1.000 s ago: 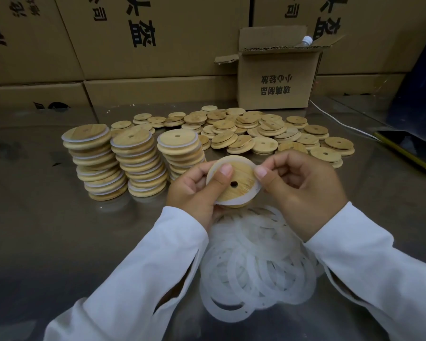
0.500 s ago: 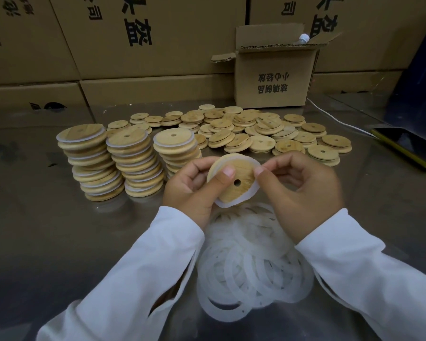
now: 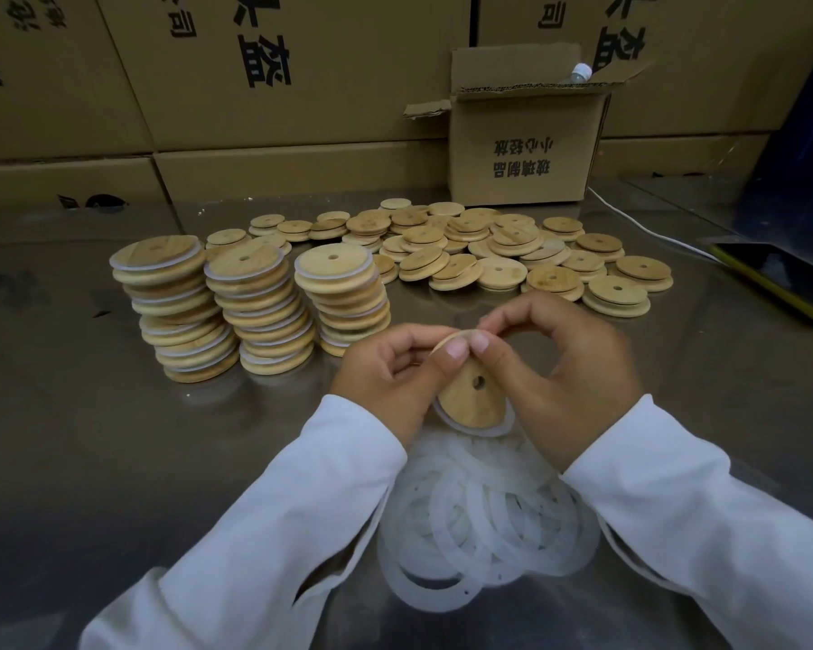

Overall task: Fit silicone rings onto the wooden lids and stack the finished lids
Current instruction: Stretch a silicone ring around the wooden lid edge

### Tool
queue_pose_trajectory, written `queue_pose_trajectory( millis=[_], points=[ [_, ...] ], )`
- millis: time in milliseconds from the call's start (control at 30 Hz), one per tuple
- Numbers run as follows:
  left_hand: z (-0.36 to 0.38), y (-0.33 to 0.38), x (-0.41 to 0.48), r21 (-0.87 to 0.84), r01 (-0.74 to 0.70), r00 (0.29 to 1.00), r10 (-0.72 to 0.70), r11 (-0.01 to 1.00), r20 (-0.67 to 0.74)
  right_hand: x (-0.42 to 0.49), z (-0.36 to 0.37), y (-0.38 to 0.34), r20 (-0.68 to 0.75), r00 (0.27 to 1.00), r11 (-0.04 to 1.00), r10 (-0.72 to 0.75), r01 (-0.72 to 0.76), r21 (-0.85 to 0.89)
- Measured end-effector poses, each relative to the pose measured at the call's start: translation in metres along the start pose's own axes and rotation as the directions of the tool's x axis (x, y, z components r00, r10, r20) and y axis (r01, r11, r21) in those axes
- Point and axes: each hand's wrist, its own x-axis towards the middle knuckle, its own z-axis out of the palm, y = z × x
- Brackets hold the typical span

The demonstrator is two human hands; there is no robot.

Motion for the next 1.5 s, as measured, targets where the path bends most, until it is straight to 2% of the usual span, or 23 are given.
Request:
queue_pose_trajectory(
  millis=[233, 467, 700, 867, 1167, 1267, 1500],
  points=[
    [0.001, 0.002, 0.0, 0.027, 0.017, 0.999, -0.016, 0.999, -0.043, 0.002, -0.002, 0.001, -0.002, 1.0, 0.997, 0.022, -0.022, -0.069],
    [0.0, 0.005, 0.001, -0.028, 0.064, 0.998, -0.064, 0.998, -0.023, 0.008, -0.006, -0.001, 0.019, 0.992, 0.993, 0.121, -0.122, 0.013],
    [-0.004, 0.008, 0.001, 0.047, -0.02, 1.0, 0.019, 0.999, 0.019, 0.011, -0.01, -0.002, 0.004, 0.996, 0.996, 0.092, -0.092, -0.009],
    [-0.002, 0.009, 0.003, 0.019, -0.012, 1.0, 0.011, 1.0, 0.023, 0.013, -0.011, -0.001, -0.02, 0.997, 0.997, 0.075, -0.075, -0.01],
    [-0.005, 0.009, 0.004, 0.035, -0.047, 0.999, 0.048, 0.998, -0.02, 0.014, -0.01, -0.003, 0.034, 0.996, 0.996, 0.085, -0.085, 0.018],
    [-0.007, 0.008, 0.006, 0.0, -0.019, 0.999, 0.019, 1.0, -0.032, 0.013, -0.011, -0.006, 0.033, 0.998, 0.998, 0.061, -0.062, 0.013],
    [-0.012, 0.007, 0.007, -0.035, -0.002, 1.0, 0.002, 0.999, 0.004, 0.011, -0.011, -0.008, 0.037, 0.999, 1.0, 0.014, -0.014, 0.008]
  ],
)
